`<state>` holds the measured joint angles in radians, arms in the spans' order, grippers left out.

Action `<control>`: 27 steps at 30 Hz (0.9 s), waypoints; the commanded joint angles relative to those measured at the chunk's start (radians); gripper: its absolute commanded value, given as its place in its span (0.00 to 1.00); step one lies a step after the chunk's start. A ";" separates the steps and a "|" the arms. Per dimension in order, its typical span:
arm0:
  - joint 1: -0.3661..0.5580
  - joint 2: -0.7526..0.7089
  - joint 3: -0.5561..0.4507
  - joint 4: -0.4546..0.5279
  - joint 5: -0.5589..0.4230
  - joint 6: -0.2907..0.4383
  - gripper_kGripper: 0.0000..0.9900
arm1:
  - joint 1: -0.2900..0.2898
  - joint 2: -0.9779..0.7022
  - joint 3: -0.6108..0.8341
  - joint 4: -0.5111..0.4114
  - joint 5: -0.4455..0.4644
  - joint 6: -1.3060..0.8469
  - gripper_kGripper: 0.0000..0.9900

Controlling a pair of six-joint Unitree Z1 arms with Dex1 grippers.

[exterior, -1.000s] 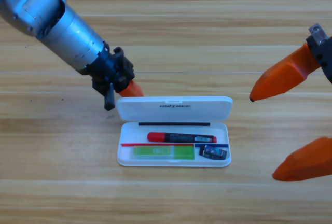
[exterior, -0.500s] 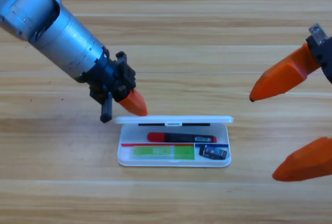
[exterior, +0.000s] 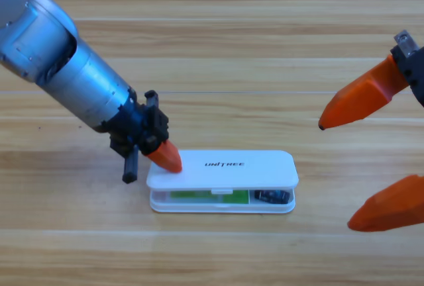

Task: Clean up eraser and pencils

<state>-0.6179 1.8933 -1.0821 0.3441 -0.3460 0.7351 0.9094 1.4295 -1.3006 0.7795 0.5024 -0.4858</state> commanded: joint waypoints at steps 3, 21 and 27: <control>-0.036 0.032 0.070 -0.059 0.018 0.007 0.00 | 0.013 0.049 0.009 -0.014 0.005 0.001 1.00; -0.059 0.075 0.133 -0.155 0.042 0.004 0.00 | 0.013 0.049 0.009 -0.014 0.005 0.001 1.00; -0.074 0.098 0.133 -0.177 0.048 -0.005 0.00 | 0.013 0.049 0.011 -0.014 0.005 0.001 1.00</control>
<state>-0.6512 1.9088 -0.9799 0.1790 -0.3160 0.7350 0.9094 1.4296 -1.3006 0.7795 0.5024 -0.4858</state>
